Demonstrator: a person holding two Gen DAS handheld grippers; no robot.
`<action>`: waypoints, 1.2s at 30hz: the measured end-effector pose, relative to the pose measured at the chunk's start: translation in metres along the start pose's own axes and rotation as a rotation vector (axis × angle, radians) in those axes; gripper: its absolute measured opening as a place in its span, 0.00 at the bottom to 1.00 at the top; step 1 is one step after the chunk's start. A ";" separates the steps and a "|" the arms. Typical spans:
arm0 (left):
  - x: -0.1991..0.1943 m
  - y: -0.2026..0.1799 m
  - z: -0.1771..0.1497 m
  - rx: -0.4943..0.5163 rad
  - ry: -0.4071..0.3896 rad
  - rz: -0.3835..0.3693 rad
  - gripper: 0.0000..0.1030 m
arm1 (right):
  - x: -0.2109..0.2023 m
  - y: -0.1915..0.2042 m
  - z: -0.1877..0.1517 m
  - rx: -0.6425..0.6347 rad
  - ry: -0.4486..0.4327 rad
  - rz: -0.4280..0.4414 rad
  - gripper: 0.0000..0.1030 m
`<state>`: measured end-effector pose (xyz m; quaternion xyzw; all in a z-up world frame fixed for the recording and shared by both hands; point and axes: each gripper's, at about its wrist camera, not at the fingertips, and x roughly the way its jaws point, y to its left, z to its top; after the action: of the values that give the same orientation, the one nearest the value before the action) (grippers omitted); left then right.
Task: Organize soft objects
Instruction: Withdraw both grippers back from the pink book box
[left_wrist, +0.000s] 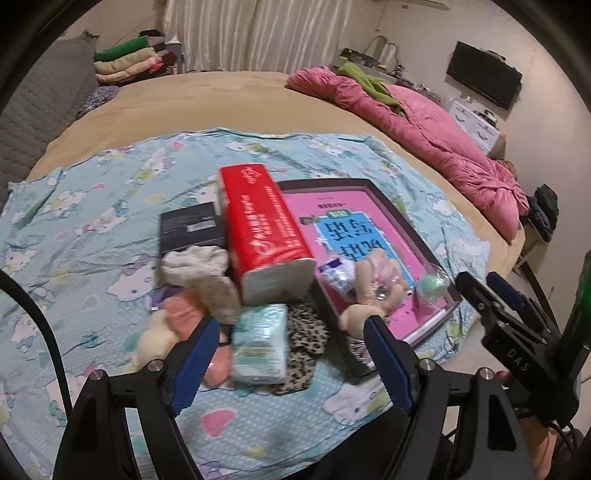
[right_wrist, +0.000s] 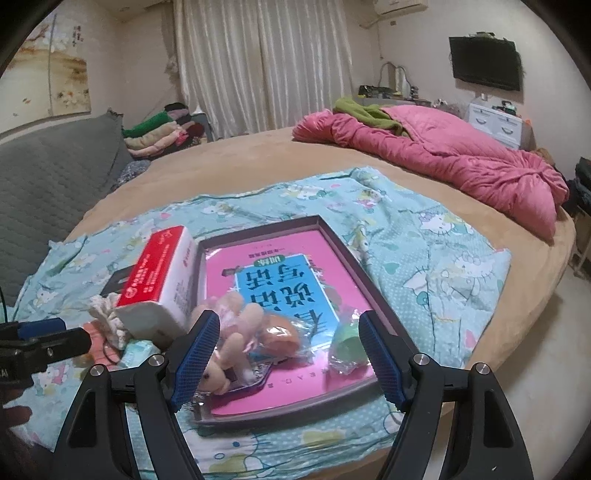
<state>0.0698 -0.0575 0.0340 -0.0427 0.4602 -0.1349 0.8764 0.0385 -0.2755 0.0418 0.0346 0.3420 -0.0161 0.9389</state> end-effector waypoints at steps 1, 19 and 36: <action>-0.003 0.004 0.000 -0.005 -0.003 0.007 0.78 | -0.001 0.001 0.000 -0.003 -0.001 0.005 0.77; -0.044 0.089 -0.005 -0.163 -0.060 0.095 0.78 | -0.024 0.065 0.014 -0.063 -0.001 0.170 0.77; -0.031 0.137 -0.025 -0.254 -0.052 0.094 0.78 | 0.011 0.138 -0.027 -0.176 0.140 0.239 0.77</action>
<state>0.0593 0.0843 0.0171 -0.1352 0.4522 -0.0331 0.8810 0.0371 -0.1359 0.0221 -0.0062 0.4000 0.1282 0.9075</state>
